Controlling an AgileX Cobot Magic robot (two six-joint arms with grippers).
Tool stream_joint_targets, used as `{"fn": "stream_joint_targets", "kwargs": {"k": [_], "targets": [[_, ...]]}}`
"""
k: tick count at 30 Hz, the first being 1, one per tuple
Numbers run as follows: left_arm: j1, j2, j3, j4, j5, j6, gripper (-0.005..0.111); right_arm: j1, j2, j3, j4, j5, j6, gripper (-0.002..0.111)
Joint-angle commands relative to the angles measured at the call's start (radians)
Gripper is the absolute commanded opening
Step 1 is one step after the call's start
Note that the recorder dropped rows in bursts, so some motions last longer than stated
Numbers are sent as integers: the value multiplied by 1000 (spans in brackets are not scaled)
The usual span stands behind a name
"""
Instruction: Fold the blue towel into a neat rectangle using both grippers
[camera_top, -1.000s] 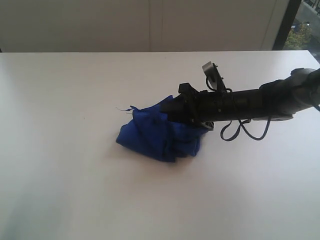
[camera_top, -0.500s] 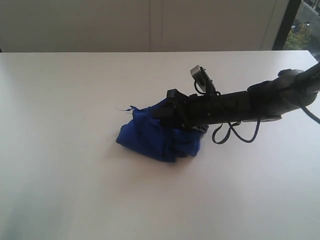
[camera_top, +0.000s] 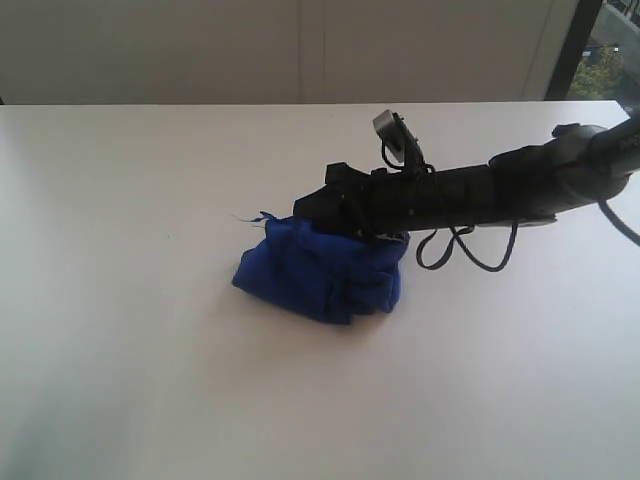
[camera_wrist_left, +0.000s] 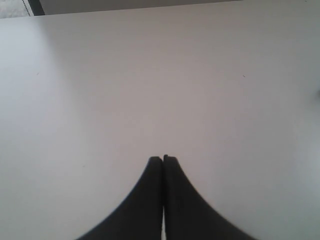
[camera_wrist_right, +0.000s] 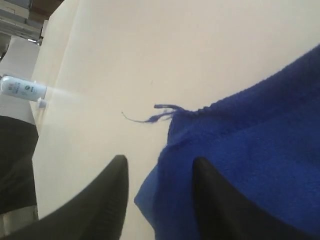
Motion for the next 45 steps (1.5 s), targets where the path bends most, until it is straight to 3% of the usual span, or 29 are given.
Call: {"fn": "stream_joint_targets", "kwargs": {"k": [1,9,18,21,28,33,37,45], "targets": [[4,-5,6,-3,-5,-9,0,3,-75,-2,-44,-87,-43,40],[4,-5,6,-3,-5,-9,0,137,-202,-2,-297,-419,83,40],[4,-5,6,-3,-5,-9,0,296,-205,-2,-308,-732,102,43],[4,-5,6,-3,-5,-9,0,307,-203,-2,-308,-787,102,51],[4,-5,6,-3,-5,-9,0,307,-160,-1,-308,-777,142,51],[4,-5,6,-3,-5,-9,0,307,-144,-1,-301,-785,144,39],[4,-5,6,-3,-5,-9,0,307,-148,-1,-301,-792,147,2],[4,-5,6,-3,-5,-9,0,230,-247,49,-301,-707,163,0]]}}
